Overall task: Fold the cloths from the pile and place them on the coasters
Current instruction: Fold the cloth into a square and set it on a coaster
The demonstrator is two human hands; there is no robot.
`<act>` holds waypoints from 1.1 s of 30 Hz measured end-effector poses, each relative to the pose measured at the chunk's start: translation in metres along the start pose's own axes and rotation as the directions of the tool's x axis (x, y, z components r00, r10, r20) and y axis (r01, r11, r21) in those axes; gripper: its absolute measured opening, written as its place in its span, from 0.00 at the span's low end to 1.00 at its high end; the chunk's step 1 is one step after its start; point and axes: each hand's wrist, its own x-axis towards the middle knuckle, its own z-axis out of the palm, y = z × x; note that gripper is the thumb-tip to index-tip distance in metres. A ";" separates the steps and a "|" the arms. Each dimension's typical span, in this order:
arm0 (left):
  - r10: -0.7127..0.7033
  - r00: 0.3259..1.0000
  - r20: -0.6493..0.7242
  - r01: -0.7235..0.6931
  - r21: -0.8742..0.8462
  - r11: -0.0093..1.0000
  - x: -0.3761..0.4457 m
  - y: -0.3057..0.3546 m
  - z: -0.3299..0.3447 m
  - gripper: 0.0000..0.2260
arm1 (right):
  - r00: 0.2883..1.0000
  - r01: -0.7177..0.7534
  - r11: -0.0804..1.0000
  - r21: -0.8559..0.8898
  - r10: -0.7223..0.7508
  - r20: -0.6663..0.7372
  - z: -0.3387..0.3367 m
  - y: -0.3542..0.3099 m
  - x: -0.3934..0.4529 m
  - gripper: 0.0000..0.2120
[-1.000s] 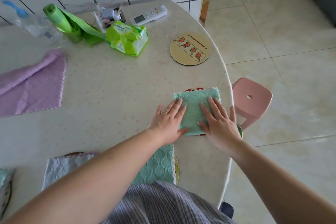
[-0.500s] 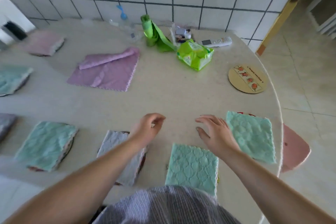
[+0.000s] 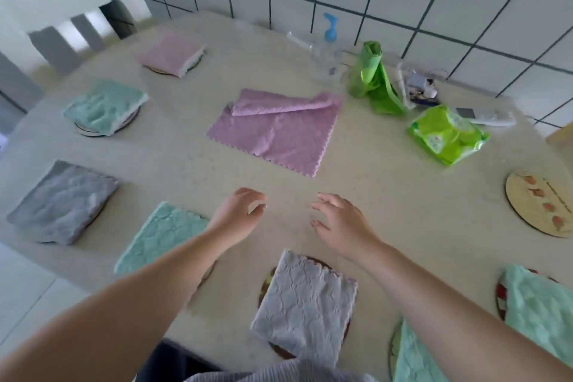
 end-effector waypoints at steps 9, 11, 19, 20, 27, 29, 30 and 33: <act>0.139 0.980 0.143 -0.187 0.414 0.891 0.076 -0.023 -0.019 0.21 | 0.982 -0.148 0.983 -0.109 0.159 0.105 0.005 -0.031 0.077 0.27; 0.155 0.970 0.189 -0.225 0.442 0.868 0.089 -0.023 -0.022 0.22 | 0.973 -0.174 0.973 -0.152 0.193 0.126 0.008 -0.029 0.086 0.29; 0.199 0.960 0.196 -0.271 0.485 0.831 0.118 -0.044 -0.023 0.26 | 0.965 -0.212 0.954 -0.213 0.239 0.111 0.015 -0.020 0.106 0.32; 0.187 0.966 0.179 -0.252 0.491 0.834 0.121 -0.047 -0.024 0.27 | 0.964 -0.221 0.952 -0.211 0.246 0.099 0.015 -0.020 0.108 0.32; 0.162 0.986 0.039 -0.159 0.508 0.847 0.126 -0.055 -0.051 0.26 | 0.982 -0.189 0.977 -0.102 0.185 -0.043 -0.005 -0.017 0.105 0.28; 0.193 0.981 -0.001 -0.169 0.478 0.862 0.124 -0.047 -0.062 0.25 | 0.986 -0.142 0.983 -0.114 0.131 -0.100 -0.018 -0.018 0.098 0.27; 0.208 0.978 -0.024 -0.175 0.454 0.874 0.123 -0.042 -0.069 0.24 | 0.985 -0.126 0.986 -0.108 0.112 -0.132 -0.025 -0.019 0.095 0.27; 0.302 0.943 -0.142 -0.232 0.375 0.898 0.118 -0.027 -0.089 0.21 | 0.972 -0.095 0.992 -0.085 0.073 -0.225 -0.049 -0.023 0.082 0.26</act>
